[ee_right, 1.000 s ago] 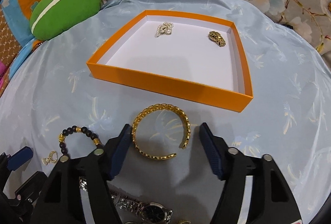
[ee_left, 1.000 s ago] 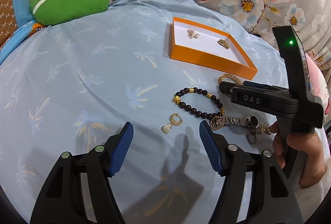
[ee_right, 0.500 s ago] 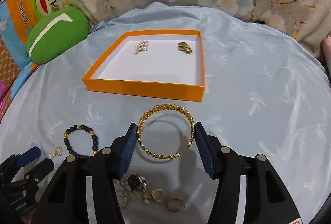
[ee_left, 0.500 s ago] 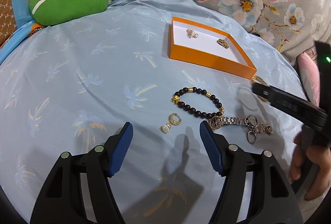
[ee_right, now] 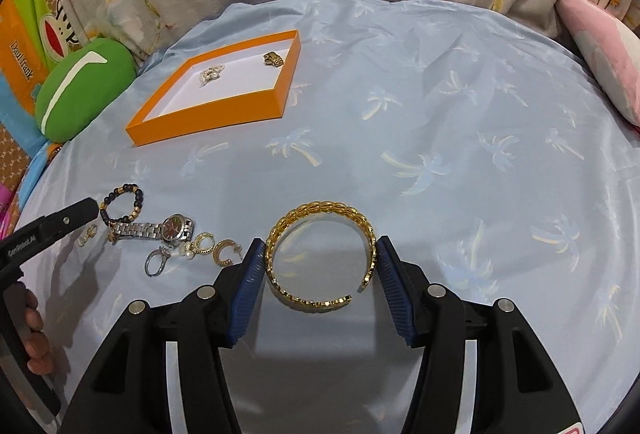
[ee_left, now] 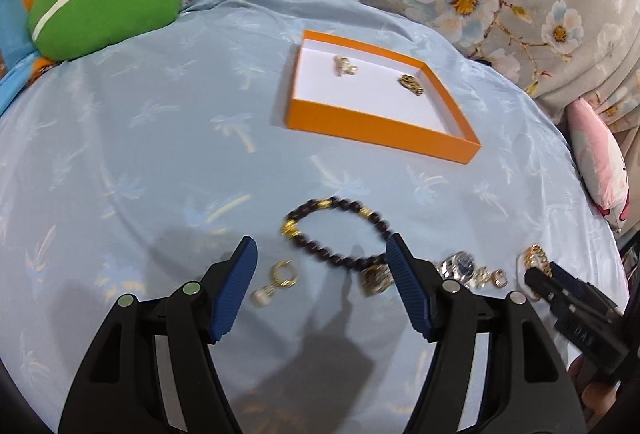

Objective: Organize jewelry
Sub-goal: 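Grasp the black bead bracelet with the left gripper while the right gripper holds the bangle, then carry bangle and bead bracelet into the orange box and open both grippers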

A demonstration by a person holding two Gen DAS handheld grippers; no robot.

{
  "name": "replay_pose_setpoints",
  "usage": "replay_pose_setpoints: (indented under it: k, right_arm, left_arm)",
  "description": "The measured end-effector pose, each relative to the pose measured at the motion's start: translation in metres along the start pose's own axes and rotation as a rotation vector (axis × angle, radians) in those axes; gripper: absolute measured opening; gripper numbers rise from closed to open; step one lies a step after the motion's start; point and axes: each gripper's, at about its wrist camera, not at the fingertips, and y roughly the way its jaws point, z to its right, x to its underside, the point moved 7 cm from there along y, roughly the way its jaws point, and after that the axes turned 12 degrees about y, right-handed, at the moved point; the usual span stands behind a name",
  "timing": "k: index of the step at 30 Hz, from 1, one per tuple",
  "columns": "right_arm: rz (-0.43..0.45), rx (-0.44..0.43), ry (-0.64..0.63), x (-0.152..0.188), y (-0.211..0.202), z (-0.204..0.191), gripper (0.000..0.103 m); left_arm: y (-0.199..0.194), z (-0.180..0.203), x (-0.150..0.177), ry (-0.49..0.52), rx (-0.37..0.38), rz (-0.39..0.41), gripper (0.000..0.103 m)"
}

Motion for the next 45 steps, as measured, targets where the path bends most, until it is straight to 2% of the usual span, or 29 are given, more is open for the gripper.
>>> replay_pose_setpoints:
  k: [1, 3, 8, 11, 14, 16, 18, 26, 29, 34, 40, 42, 45]
  right_arm:
    - [-0.003, -0.005, 0.003, 0.001, 0.000, 0.000, 0.055]
    - [-0.007, -0.013, 0.010, 0.000, 0.000, 0.001, 0.055]
    - [-0.012, -0.022, 0.017, 0.000, 0.001, 0.001, 0.055]
    - [-0.012, -0.023, 0.022, 0.000, 0.001, 0.002, 0.055]
    - [-0.013, -0.024, 0.023, 0.001, 0.001, 0.001, 0.055]
    - [-0.013, -0.024, 0.023, 0.001, 0.001, 0.001, 0.055]
    - [-0.013, -0.025, 0.023, 0.000, 0.001, 0.001, 0.055]
    - [-0.013, -0.024, 0.024, 0.000, 0.001, 0.001, 0.055]
    - [-0.012, -0.025, 0.027, 0.000, 0.001, 0.001, 0.055]
    - [-0.009, -0.035, 0.024, -0.001, 0.001, -0.001, 0.055]
    - [-0.003, -0.037, 0.017, 0.000, 0.001, -0.006, 0.055]
    - [0.009, -0.036, 0.021, -0.001, -0.001, -0.006, 0.055]
    - [0.015, -0.035, 0.017, -0.003, -0.003, -0.009, 0.055]
  left_arm:
    - [0.004, 0.006, -0.004, 0.027, -0.012, -0.004, 0.079]
    - [0.011, 0.015, -0.009, 0.069, -0.042, -0.003, 0.087]
    - [0.030, 0.025, -0.010, 0.094, -0.048, -0.058, 0.087]
    - [0.035, 0.024, -0.011, 0.103, -0.080, -0.065, 0.086]
    - [0.034, 0.022, -0.010, 0.117, -0.119, -0.064, 0.076]
    - [0.033, 0.019, -0.009, 0.128, -0.142, -0.063, 0.065]
    - [0.032, 0.016, -0.009, 0.125, -0.152, -0.060, 0.061]
    - [0.036, -0.005, -0.011, 0.082, -0.182, -0.077, 0.058]
    - [0.034, -0.008, -0.011, 0.069, -0.193, -0.071, 0.044]
    - [0.030, -0.015, -0.010, 0.034, -0.166, -0.054, 0.012]
    - [0.025, -0.011, -0.010, 0.037, -0.131, -0.034, 0.012]
    - [0.020, -0.008, -0.011, 0.045, -0.122, -0.022, 0.007]
    - [0.011, -0.005, -0.014, 0.047, -0.102, -0.003, 0.007]
